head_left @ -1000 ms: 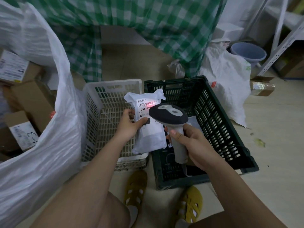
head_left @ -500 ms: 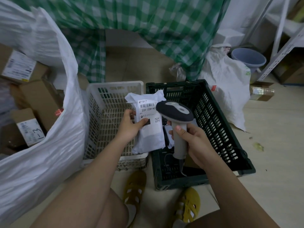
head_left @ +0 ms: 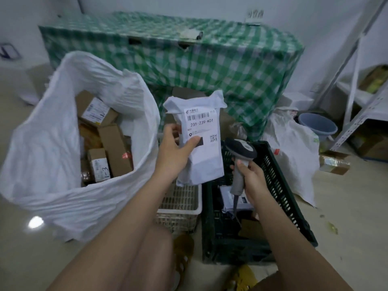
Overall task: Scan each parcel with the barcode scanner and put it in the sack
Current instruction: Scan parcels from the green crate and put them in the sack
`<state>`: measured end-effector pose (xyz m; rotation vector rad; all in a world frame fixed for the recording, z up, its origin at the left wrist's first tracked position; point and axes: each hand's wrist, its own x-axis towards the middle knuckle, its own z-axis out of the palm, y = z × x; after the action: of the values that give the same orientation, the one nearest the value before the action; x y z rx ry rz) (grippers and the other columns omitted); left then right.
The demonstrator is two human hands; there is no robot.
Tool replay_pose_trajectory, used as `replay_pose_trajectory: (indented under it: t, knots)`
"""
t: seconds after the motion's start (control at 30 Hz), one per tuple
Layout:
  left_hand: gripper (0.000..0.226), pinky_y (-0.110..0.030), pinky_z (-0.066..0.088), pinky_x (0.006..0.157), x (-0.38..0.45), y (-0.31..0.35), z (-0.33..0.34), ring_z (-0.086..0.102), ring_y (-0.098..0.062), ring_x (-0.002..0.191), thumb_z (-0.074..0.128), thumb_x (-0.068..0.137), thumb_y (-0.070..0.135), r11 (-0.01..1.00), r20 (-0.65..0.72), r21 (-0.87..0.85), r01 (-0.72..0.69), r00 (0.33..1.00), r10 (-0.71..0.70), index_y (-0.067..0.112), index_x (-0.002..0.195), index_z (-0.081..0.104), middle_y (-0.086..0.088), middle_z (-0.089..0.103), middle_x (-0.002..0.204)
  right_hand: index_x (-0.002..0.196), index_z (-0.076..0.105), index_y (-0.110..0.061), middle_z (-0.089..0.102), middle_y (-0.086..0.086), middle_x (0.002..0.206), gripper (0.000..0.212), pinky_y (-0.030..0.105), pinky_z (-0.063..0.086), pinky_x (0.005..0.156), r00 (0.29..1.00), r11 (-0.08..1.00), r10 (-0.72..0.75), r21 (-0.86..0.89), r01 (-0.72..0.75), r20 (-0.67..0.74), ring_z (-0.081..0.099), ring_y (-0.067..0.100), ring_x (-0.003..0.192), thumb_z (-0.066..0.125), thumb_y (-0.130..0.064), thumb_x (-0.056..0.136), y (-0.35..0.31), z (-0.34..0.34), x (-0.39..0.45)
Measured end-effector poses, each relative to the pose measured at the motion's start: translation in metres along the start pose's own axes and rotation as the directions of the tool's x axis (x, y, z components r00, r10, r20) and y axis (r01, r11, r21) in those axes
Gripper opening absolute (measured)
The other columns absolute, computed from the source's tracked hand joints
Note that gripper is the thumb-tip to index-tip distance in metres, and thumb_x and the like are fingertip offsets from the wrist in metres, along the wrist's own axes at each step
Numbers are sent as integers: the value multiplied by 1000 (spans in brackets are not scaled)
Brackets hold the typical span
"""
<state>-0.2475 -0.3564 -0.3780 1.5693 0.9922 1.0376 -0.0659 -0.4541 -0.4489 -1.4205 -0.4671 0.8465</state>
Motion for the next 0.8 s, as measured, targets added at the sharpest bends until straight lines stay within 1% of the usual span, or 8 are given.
replay_pose_trajectory:
  t: [0.13, 0.23, 0.33, 0.43, 0.5, 0.57, 0.67, 0.8]
  knots:
    - [40, -44, 51, 91, 8, 43, -54, 59, -13, 103, 71, 85, 35, 993, -147, 72, -89, 984, 99, 24, 110, 43, 13, 59, 107, 118, 56, -15, 63, 0, 107, 21, 32, 49, 80, 996, 998, -46, -39, 50, 82, 62, 14, 93, 54, -18, 97, -36, 43, -5]
    - [41, -44, 51, 91, 18, 61, -100, 59, -15, 104, 71, 85, 34, 988, -286, 92, -125, 947, 147, 21, 111, 43, 9, 58, 110, 112, 58, -15, 66, -1, 96, 16, 32, 49, 73, 995, 999, -35, -30, 38, 94, 63, 14, 84, 56, -18, 97, -55, 72, -6]
    - [37, -33, 45, 82, 31, 67, -138, 56, -16, 107, 69, 86, 31, 968, -364, 199, -154, 905, 219, 22, 108, 42, 6, 57, 114, 113, 60, -11, 66, 1, 93, 20, 34, 49, 74, 996, 999, -25, -40, 28, 85, 63, 16, 84, 58, -20, 96, -63, 93, -6]
    - [33, -34, 41, 79, 49, 49, -164, 54, -23, 109, 68, 86, 31, 904, -352, 427, -20, 917, 186, 22, 108, 45, -2, 57, 120, 111, 59, -12, 65, 1, 91, 18, 32, 49, 69, 997, 998, -25, -55, 29, 73, 63, 15, 82, 59, -20, 95, -66, 103, -7]
    - [39, -44, 41, 95, 55, 29, -170, 45, -34, 124, 65, 88, 32, 763, -312, 622, 176, 949, 35, 19, 121, 47, -10, 49, 136, 112, 58, -12, 65, 0, 91, 19, 34, 49, 72, 997, 998, -19, -65, 24, 68, 63, 14, 82, 59, -21, 95, -65, 103, -8]
    - [47, -45, 32, 107, 58, 14, -164, 37, -36, 132, 60, 91, 29, 721, -272, 661, 208, 962, -29, 12, 132, 47, -15, 43, 143, 111, 59, -12, 65, 1, 91, 19, 36, 49, 76, 998, 996, -16, -84, 21, 62, 63, 15, 81, 59, -21, 95, -61, 97, -8]
    - [43, -41, 31, 108, 52, 17, -132, 36, -29, 131, 56, 92, 19, 760, -142, 649, -26, 978, 154, 12, 134, 48, -12, 44, 140, 112, 59, -15, 66, 0, 94, 19, 40, 51, 84, 999, 994, -22, -105, 26, 47, 63, 18, 87, 60, -22, 94, -52, 78, -4]
    - [38, -29, 26, 106, 42, 30, -60, 35, -24, 132, 52, 95, 16, 743, 90, 589, -319, 939, 332, 11, 133, 49, -9, 44, 138, 111, 57, -21, 64, -4, 98, 16, 40, 48, 92, 1000, 993, -13, -118, 11, -19, 60, 20, 99, 59, -22, 95, -31, 35, 1]
